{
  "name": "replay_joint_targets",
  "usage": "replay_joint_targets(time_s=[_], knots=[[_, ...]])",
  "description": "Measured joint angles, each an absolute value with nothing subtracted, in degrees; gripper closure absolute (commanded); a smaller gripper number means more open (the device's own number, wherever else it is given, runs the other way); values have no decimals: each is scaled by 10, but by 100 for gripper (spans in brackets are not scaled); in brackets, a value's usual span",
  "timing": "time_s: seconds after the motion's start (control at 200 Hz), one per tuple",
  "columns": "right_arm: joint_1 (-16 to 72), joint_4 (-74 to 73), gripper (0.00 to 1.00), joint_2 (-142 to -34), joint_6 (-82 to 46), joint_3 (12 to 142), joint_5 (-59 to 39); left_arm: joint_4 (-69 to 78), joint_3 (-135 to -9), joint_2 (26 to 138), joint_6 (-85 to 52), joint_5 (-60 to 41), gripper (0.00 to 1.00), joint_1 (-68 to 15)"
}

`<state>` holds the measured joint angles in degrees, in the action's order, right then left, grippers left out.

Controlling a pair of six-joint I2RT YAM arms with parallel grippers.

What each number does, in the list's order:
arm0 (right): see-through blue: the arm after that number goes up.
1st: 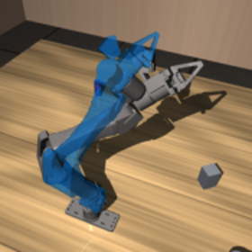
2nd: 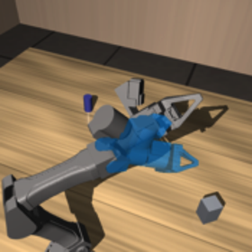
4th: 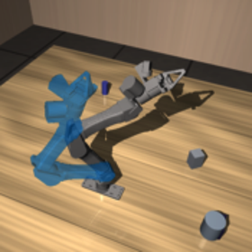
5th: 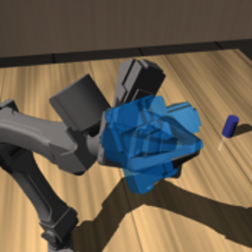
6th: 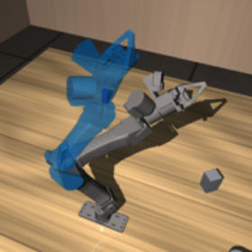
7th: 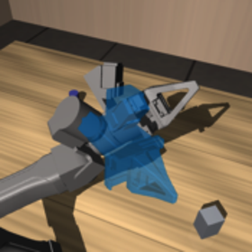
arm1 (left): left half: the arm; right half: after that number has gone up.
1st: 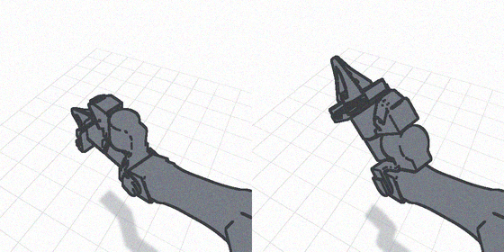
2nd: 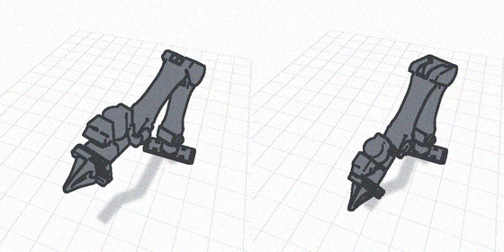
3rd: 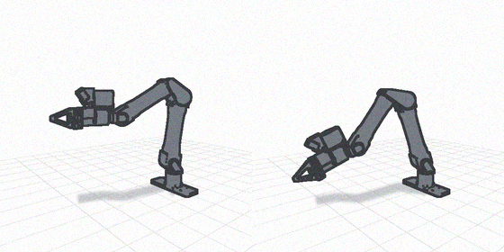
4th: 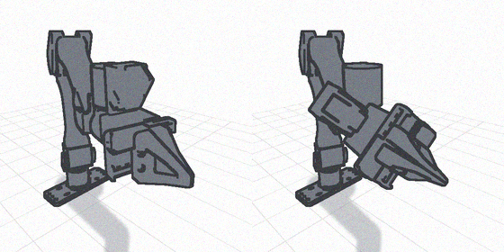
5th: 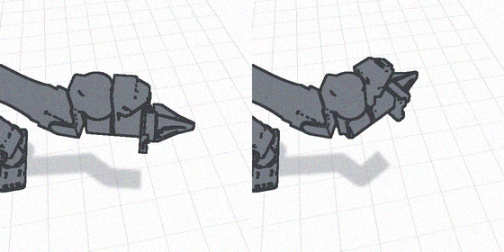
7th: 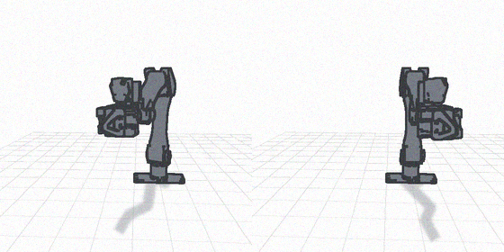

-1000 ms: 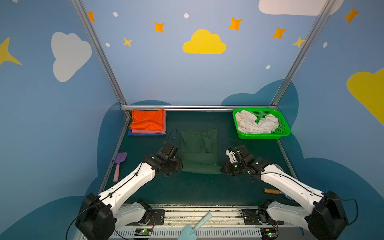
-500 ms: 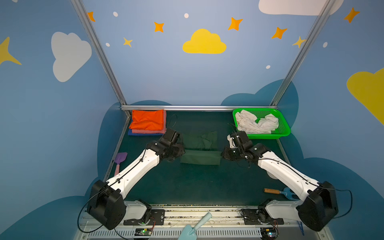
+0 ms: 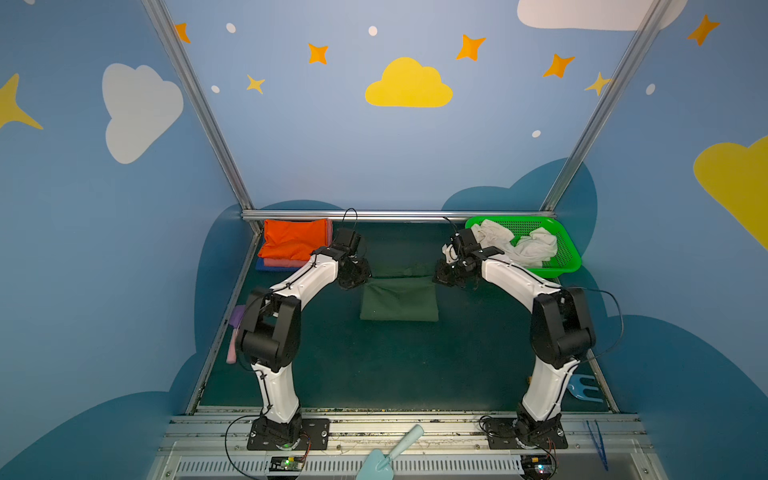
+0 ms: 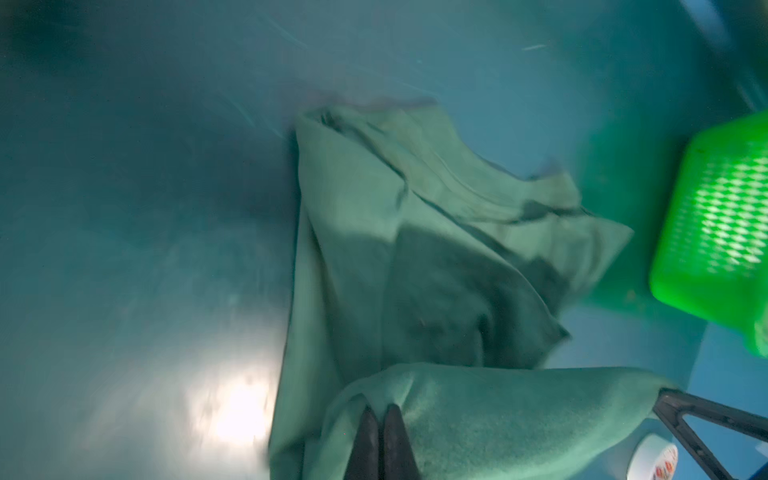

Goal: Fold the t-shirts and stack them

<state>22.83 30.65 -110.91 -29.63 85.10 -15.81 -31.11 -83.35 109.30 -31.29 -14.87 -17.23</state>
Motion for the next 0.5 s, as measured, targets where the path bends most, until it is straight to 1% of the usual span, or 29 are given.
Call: replay_joint_targets(time_s=[0.15, 0.275, 0.295, 0.335, 0.456, 0.501], knots=[[214, 305, 100, -1172, -292, 907, -175, -289, -868, 1145, -308, -174, 95, -157], [204, 302, 100, -1200, -291, 941, -187, -274, -896, 1172, -307, -189, 94, -149], [202, 302, 98, -1203, -291, 945, -189, -272, -900, 1175, -307, -191, 93, -147], [199, 300, 89, -1210, -292, 954, -193, -267, -908, 1183, -307, -195, 88, -145], [192, 298, 67, -1225, -294, 971, -201, -254, -924, 1206, -309, -206, 81, -136], [190, 298, 56, -1230, -290, 977, -205, -250, -926, 1212, -314, -209, 79, -133]])
